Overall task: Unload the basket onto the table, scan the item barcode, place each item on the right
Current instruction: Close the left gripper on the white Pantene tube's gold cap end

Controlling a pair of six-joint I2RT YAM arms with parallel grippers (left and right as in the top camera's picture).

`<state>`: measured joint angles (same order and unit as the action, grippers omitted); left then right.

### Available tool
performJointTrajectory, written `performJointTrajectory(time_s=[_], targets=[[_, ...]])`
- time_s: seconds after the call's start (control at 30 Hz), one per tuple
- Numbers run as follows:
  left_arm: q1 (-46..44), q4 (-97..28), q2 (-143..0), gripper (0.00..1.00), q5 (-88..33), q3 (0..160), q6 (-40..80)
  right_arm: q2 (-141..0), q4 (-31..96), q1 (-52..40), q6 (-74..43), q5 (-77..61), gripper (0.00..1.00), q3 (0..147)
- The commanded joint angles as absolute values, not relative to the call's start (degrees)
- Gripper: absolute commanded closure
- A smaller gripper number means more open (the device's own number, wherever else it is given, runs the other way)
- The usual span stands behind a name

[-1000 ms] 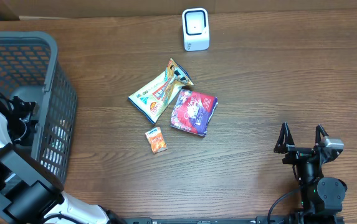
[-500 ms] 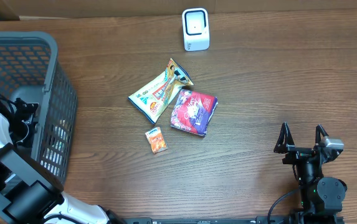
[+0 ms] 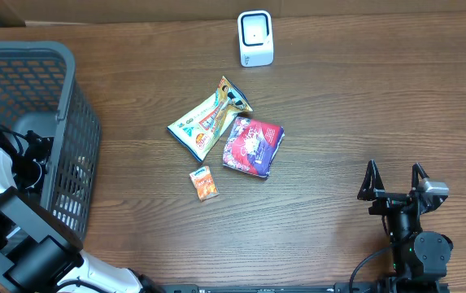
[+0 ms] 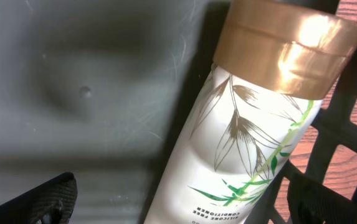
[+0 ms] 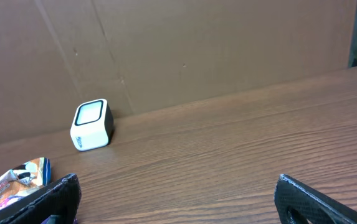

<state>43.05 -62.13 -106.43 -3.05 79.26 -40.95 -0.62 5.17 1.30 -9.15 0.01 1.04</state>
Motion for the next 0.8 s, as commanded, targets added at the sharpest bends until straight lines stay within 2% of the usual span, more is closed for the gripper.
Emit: performJointTrajectory(time_s=[0.0, 0.2, 0.4, 0.5, 0.77], targets=[[42.83, -61.73, -107.72, 0.0, -3.77, 78.85, -42.46, -0.16, 4.84, 0.97, -8.99, -0.08, 0.0, 0.45], [42.83, -60.99, -109.4, 0.0, 0.19, 78.85, -41.25, -0.16, 4.84, 0.97, -8.97, -0.08, 0.0, 0.45], [43.18, -55.35, -110.61, 0.01, 12.08, 78.85, -27.46, -0.16, 4.84, 0.97, -8.97, -0.08, 0.0, 0.45], [43.97, -53.63, -110.54, 0.0, 14.17, 79.37, -21.54, -0.16, 4.84, 0.97, -8.97, -0.08, 0.0, 0.45], [44.71, -53.71, -110.56, 0.0, 4.69, 79.59, -17.96, -0.16, 4.84, 0.97, -8.97, -0.08, 0.0, 0.45]])
